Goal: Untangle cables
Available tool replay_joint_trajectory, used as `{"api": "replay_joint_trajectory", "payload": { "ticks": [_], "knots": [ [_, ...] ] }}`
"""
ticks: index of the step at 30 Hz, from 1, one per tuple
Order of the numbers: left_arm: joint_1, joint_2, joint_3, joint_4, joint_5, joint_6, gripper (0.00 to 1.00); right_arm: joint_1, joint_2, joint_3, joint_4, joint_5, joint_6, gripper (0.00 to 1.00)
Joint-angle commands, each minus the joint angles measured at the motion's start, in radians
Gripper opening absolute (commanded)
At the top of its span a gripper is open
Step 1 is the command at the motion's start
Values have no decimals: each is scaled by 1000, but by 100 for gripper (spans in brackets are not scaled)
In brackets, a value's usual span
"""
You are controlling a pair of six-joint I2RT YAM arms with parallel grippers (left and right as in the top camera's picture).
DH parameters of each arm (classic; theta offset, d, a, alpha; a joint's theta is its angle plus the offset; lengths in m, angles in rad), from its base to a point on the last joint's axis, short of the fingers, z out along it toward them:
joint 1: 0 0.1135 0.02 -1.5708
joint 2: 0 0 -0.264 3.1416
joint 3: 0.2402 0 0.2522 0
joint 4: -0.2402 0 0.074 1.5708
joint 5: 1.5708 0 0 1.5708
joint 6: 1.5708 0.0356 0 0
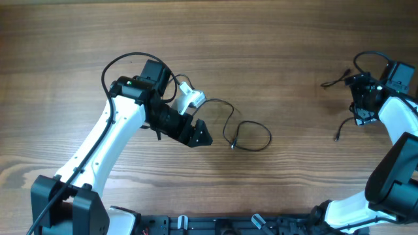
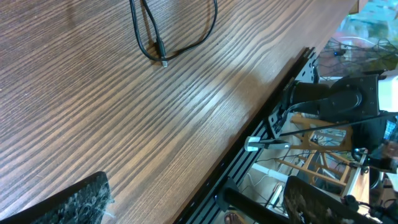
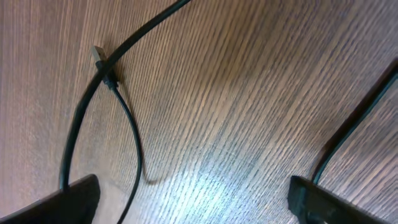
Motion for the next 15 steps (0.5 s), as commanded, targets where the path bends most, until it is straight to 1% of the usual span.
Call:
{"api": "replay_joint_trajectory", "payload": {
  "ticks": [1, 2, 3, 4, 5, 6, 7, 8, 9, 10, 11, 13, 15],
  "knots": [
    [-4, 6, -5, -1, -2, -2, 91, 3, 7, 2, 2, 69, -20, 29],
    [-4, 6, -5, -1, -2, -2, 91, 3, 7, 2, 6, 97, -20, 4],
    [-4, 6, -5, -1, -2, -2, 91, 3, 7, 2, 11, 96, -20, 5],
    [-4, 6, -5, 0, -2, -2, 91, 3, 7, 2, 11, 95, -20, 41],
    [-4, 6, -5, 0, -2, -2, 91, 3, 7, 2, 13, 95, -21, 64],
    [-4, 6, -5, 0, -2, -2, 91, 3, 7, 2, 15, 93, -21, 64],
    [-4, 6, -5, 0, -2, -2, 91, 3, 7, 2, 23, 70, -32, 54],
    [-4, 6, -5, 0, -2, -2, 91, 3, 7, 2, 29, 15, -63, 34],
    [-4, 6, -5, 0, -2, -2, 91, 3, 7, 2, 16, -151, -71, 37],
    [-4, 6, -5, 0, -2, -2, 91, 3, 7, 2, 2, -239, -68, 66],
    [-4, 6, -5, -5, -2, -2, 91, 3, 7, 2, -24, -349, -68, 100],
    [-4, 6, -5, -12, -3, -2, 91, 3, 7, 2, -83, -478, -69, 100],
    [-4, 6, -5, -11, -3, -2, 91, 3, 7, 2, -166, -542, -73, 100]
  ]
}}
